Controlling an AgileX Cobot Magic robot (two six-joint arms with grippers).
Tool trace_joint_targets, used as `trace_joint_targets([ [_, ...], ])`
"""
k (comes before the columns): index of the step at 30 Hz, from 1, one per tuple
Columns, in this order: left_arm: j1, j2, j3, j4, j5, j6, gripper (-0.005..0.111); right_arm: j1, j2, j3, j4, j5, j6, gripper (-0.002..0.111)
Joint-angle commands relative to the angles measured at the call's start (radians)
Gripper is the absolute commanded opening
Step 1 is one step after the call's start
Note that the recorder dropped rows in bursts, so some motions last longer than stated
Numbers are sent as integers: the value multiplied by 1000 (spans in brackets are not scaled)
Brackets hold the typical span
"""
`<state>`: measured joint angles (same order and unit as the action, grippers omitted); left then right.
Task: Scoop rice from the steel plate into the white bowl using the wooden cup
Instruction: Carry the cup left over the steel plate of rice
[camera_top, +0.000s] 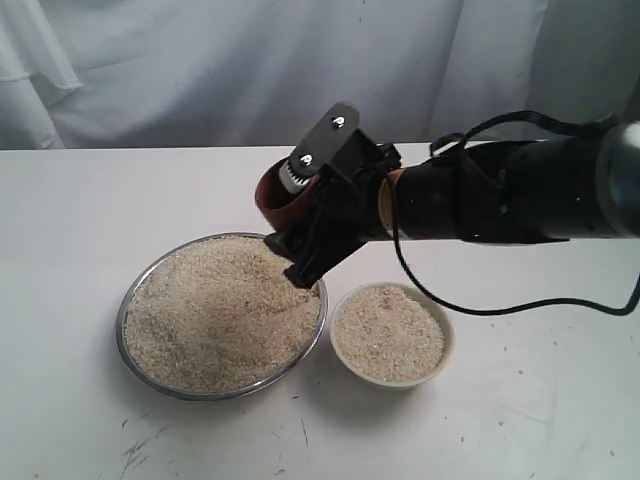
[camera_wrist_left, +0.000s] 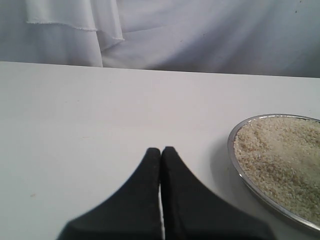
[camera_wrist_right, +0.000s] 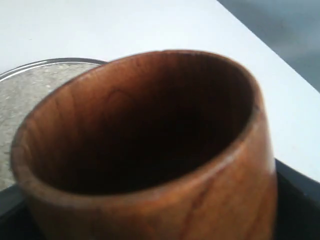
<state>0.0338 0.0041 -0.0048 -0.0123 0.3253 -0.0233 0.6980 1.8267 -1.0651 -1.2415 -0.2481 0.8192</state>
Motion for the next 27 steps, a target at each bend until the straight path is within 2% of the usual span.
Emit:
trace_joint_targets([
  [1, -3, -4, 5, 0, -6, 0, 0, 60, -11, -11, -87, 45, 44, 0],
  [11, -3, -4, 5, 0, -6, 0, 0, 101, -11, -11, -94, 72, 50, 0],
  [16, -3, -4, 5, 0, -6, 0, 0, 129, -11, -11, -85, 133, 271, 0],
  [23, -3, -4, 5, 0, -6, 0, 0, 149, -12, -11, -25, 109, 620, 0],
  [27, -3, -4, 5, 0, -6, 0, 0, 149, -12, -23, 19, 91, 472, 0],
])
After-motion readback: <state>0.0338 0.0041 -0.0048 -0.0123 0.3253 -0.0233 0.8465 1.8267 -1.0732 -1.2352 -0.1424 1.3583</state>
